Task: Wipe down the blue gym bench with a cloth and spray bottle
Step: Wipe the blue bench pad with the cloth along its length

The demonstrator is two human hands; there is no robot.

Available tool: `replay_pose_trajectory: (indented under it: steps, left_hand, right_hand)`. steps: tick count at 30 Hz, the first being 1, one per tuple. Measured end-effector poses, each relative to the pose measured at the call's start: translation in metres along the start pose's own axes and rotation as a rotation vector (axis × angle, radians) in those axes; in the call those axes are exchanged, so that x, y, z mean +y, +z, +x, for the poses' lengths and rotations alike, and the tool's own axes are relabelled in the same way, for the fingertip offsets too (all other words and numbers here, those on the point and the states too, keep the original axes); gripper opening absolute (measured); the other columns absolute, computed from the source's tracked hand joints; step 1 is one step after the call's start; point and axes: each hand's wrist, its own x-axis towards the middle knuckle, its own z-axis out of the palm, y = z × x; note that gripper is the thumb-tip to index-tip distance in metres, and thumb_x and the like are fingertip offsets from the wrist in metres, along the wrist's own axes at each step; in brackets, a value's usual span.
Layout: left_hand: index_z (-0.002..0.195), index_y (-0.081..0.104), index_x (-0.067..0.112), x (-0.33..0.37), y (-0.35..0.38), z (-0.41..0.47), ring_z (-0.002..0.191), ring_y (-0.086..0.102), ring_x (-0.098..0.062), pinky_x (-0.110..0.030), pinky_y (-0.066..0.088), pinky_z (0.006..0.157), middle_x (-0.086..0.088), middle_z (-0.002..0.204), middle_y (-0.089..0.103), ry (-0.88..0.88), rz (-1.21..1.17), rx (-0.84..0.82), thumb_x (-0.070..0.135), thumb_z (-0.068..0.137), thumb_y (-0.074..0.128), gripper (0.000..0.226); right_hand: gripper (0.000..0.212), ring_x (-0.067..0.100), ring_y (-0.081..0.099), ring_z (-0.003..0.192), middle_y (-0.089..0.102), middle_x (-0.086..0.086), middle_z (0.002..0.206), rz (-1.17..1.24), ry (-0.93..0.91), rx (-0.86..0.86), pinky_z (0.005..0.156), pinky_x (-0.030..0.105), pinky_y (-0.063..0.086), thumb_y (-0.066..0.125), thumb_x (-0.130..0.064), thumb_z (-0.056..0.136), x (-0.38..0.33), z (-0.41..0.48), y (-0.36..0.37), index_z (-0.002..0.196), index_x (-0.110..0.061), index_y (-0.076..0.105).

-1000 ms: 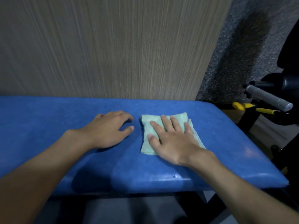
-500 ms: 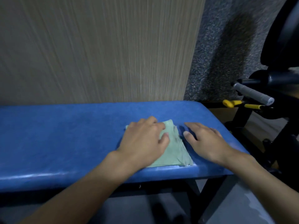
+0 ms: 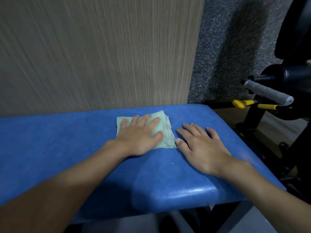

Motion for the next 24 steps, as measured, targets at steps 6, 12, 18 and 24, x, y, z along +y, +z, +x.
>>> replay_pose_trajectory:
  steps: [6,12,18,24]
  left_hand:
    - [0.155,0.006,0.043,-0.024,-0.01,0.082,0.152,0.003,-0.021,-0.054,0.002,0.119,0.009,0.166,0.003,-0.01,0.005,0.031,0.065,0.095,0.013,0.064]
    - [0.154,0.006,0.049,-0.024,-0.009,0.079,0.15,-0.013,-0.014,-0.055,-0.009,0.118,0.006,0.166,-0.007,-0.038,-0.023,0.016,0.066,0.094,0.014,0.063]
    - [0.153,-0.004,0.051,-0.01,-0.004,0.017,0.152,-0.005,-0.019,-0.055,-0.005,0.119,0.004,0.167,-0.001,0.01,0.016,-0.02,0.066,0.094,0.011,0.062]
    - [0.152,-0.01,0.05,0.009,0.006,-0.073,0.151,-0.007,-0.017,-0.053,-0.005,0.12,0.006,0.167,-0.004,0.076,0.053,-0.002,0.067,0.094,0.009,0.063]
  right_hand:
    - [0.052,0.007,-0.001,0.148,0.01,-0.012,0.162,-0.028,-0.008,0.011,0.12,0.044,-0.001,0.012,-0.053,0.101,0.001,-0.001,0.0,0.149,-0.036,0.022]
    - [0.051,0.006,0.002,0.148,0.013,-0.014,0.16,-0.01,0.001,0.014,0.12,0.044,-0.001,0.014,-0.053,0.101,0.001,-0.001,0.0,0.148,-0.037,0.024]
    - [0.049,0.007,0.007,0.148,0.018,-0.013,0.16,0.022,0.008,0.029,0.12,0.043,0.001,0.016,-0.049,0.102,0.003,0.0,0.001,0.149,-0.037,0.027]
    - [0.048,0.008,0.012,0.148,0.021,-0.011,0.16,0.048,0.006,0.036,0.12,0.043,0.002,0.02,-0.043,0.104,0.002,-0.003,-0.002,0.15,-0.034,0.031]
